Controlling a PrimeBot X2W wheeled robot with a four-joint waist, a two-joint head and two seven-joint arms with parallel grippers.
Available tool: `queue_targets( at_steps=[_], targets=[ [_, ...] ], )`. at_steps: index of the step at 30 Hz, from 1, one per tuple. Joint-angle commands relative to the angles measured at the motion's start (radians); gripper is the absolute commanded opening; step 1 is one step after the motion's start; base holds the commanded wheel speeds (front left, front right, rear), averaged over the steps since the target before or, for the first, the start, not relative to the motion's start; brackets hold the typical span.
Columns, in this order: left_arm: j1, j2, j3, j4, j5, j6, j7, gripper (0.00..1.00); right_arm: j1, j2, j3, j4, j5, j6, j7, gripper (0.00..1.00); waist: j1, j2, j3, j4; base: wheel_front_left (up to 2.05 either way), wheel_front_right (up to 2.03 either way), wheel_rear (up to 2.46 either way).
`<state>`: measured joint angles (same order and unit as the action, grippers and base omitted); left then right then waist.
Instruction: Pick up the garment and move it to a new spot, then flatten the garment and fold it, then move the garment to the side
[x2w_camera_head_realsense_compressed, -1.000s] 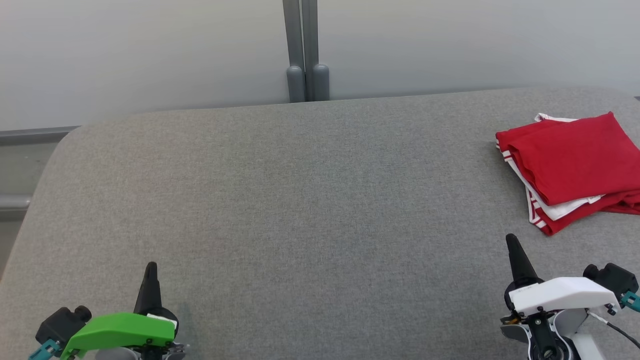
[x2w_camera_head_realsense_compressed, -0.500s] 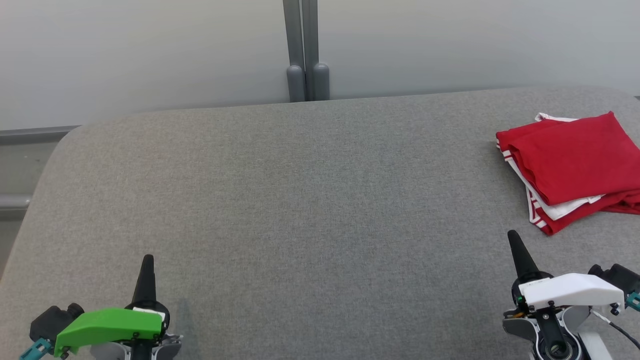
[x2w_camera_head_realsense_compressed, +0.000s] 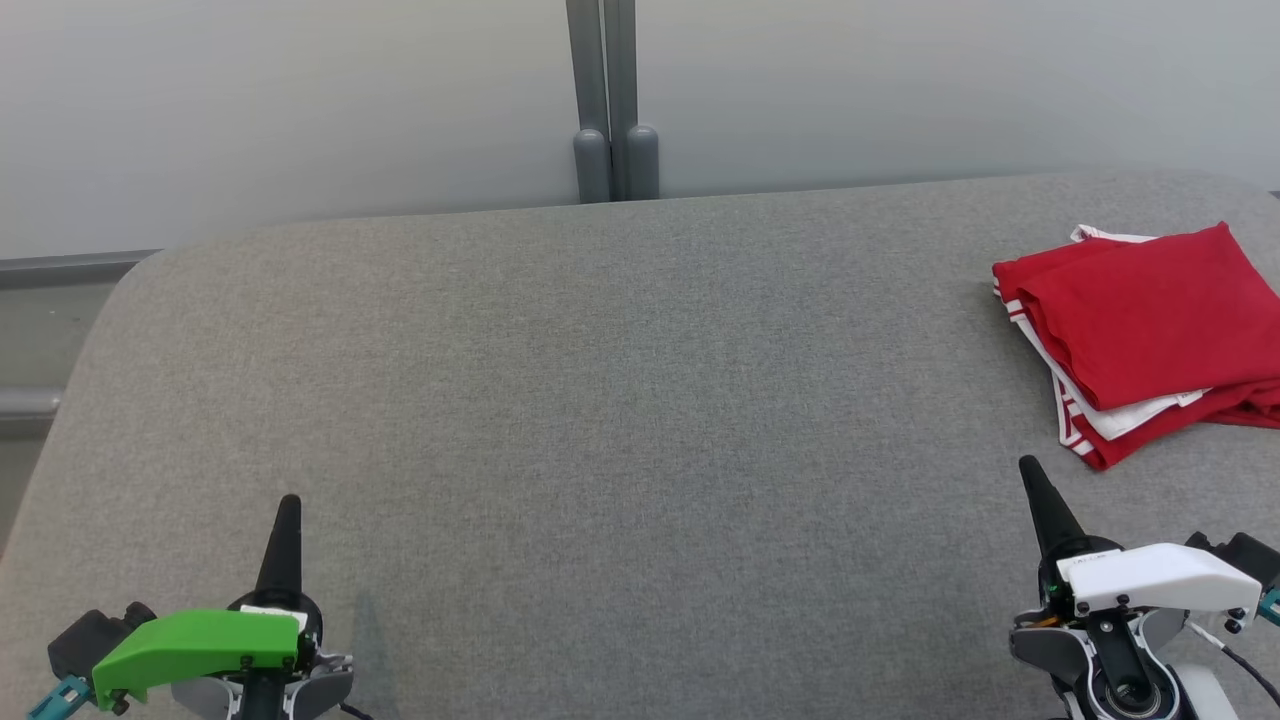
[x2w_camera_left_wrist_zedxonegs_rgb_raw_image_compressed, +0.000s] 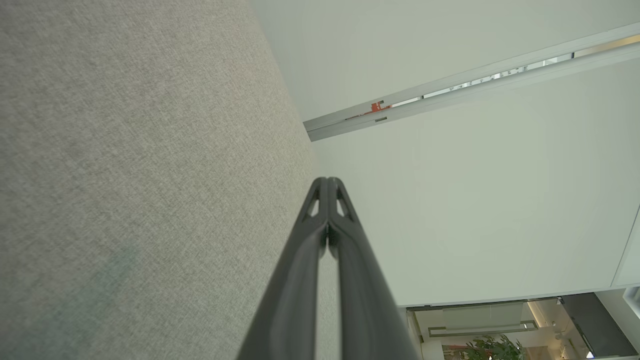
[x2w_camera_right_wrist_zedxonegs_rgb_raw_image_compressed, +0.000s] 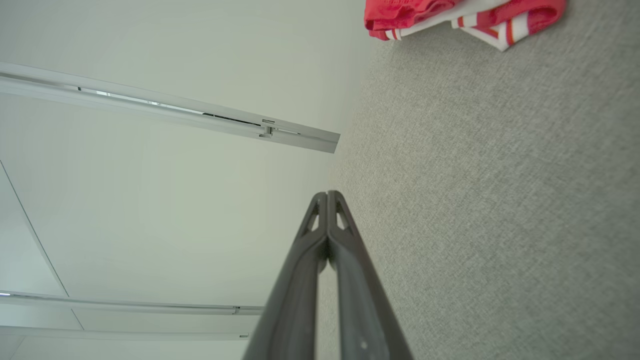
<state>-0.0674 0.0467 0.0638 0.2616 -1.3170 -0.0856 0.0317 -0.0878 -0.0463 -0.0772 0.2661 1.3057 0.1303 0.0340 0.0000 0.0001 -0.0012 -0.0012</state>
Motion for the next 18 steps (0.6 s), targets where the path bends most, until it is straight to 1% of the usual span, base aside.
queue_targets(
  at_steps=[1, 18],
  targets=[
    [-0.023, 0.005, 0.007, -0.009, -0.026, -0.007, 0.006, 0.0, -0.02, -0.005, -0.005, -0.011, 0.026, 0.001, 0.006, 0.0, 0.0, -0.0001, 0.0, 0.0, 0.0, 0.0, 0.0],
    [-0.035, 0.005, 0.028, -0.014, -0.152, -0.026, 0.043, 0.0, -0.022, -0.005, -0.021, -0.018, 0.156, 0.001, 0.042, 0.0, 0.0, -0.0001, 0.002, 0.001, 0.0, 0.0, 0.0]
  ],
)
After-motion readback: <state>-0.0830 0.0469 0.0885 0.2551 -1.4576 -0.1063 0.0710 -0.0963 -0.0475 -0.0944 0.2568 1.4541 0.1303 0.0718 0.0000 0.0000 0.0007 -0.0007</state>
